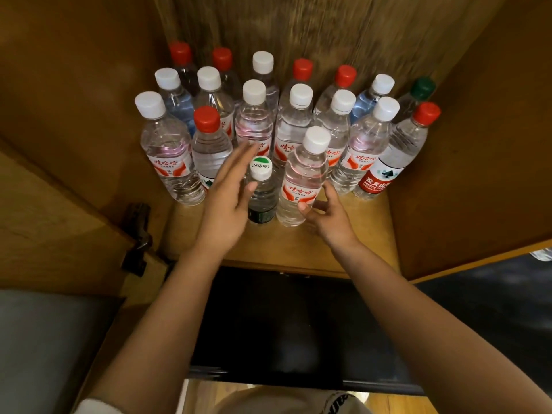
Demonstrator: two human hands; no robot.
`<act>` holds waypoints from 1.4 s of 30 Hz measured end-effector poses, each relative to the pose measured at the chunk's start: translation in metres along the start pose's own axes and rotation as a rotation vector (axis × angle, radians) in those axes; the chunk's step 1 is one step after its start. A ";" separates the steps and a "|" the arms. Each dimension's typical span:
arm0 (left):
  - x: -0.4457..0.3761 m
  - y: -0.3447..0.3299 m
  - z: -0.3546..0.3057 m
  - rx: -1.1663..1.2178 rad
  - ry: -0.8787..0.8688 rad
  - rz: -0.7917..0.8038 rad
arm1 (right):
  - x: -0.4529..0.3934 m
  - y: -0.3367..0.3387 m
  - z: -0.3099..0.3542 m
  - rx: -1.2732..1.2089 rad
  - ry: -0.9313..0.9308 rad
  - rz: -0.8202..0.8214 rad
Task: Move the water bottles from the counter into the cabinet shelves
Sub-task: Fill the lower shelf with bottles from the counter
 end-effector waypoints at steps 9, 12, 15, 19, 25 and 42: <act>-0.044 0.000 -0.026 -0.512 -0.295 0.252 | -0.005 -0.004 0.000 0.029 -0.008 0.026; -0.057 -0.003 -0.031 -0.694 -0.302 0.294 | -0.008 -0.009 0.001 0.034 -0.014 0.029; -0.068 -0.003 -0.037 -0.918 -0.362 0.308 | -0.012 -0.017 0.004 0.021 -0.022 0.033; -0.074 -0.001 -0.035 -0.995 -0.372 0.242 | -0.018 -0.026 0.007 -0.006 -0.030 0.004; -0.072 -0.003 -0.036 -1.018 -0.345 0.266 | -0.019 -0.028 0.007 0.024 0.001 -0.051; -0.054 -0.010 -0.041 -0.833 -0.313 0.145 | -0.025 -0.020 0.003 -0.002 -0.010 0.027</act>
Point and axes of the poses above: each hand's wrist, its own x-axis away from the middle knuckle, its own y-axis out of the back of the hand, z = x × y, the point moved 4 cm from there along -x, towards the middle knuckle, and after that the axes turned 9 degrees about -z, right-handed, at the moved point
